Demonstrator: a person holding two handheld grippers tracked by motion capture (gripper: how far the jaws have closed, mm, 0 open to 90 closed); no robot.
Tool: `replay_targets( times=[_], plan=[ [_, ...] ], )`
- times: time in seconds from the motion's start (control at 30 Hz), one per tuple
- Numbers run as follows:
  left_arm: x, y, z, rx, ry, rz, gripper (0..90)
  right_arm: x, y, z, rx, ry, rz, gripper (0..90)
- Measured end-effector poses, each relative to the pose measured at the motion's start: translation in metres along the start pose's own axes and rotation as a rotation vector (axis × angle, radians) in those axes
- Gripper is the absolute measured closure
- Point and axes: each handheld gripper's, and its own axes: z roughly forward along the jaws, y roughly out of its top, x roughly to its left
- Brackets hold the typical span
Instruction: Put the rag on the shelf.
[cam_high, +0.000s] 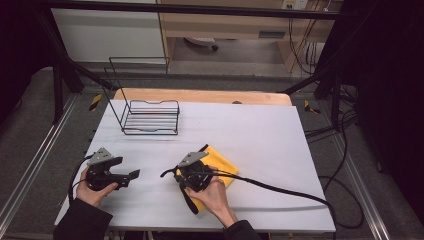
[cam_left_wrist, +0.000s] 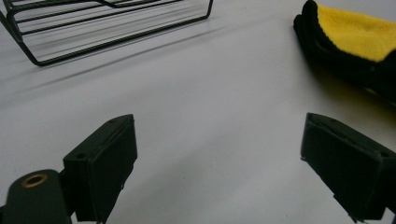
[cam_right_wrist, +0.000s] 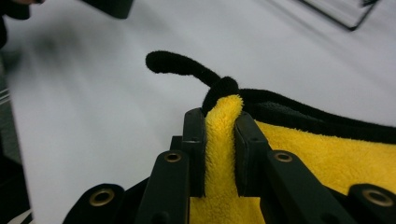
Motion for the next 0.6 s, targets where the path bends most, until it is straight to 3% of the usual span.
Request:
replay_targets(
  times=[0.07,0.23,0.37,0.5,0.53,0.6],
  plan=[
    [0.0,0.0,0.0,0.001,0.001,-0.002,10.7,0.005,-0.004,0.007,0.023,0.033,-0.005,76.3],
    [-0.001,0.001,0.0,0.005,0.0,-0.002,10.7,0.007,-0.014,0.021,0.064,0.061,-0.007,71.7],
    [-0.003,0.002,0.0,0.005,-0.001,0.003,10.6,0.005,-0.011,0.015,0.032,0.103,0.016,56.4],
    [-0.005,0.005,0.0,0.009,-0.01,0.009,10.4,-0.002,-0.008,0.0,-0.029,0.083,0.03,46.3],
    [-0.007,0.006,0.0,0.01,-0.02,0.01,10.3,-0.01,-0.007,-0.012,-0.06,0.044,0.022,39.7],
    [-0.011,0.009,0.001,0.013,-0.027,0.012,10.4,-0.021,-0.009,-0.024,-0.081,0.0,0.025,36.8]
  ],
)
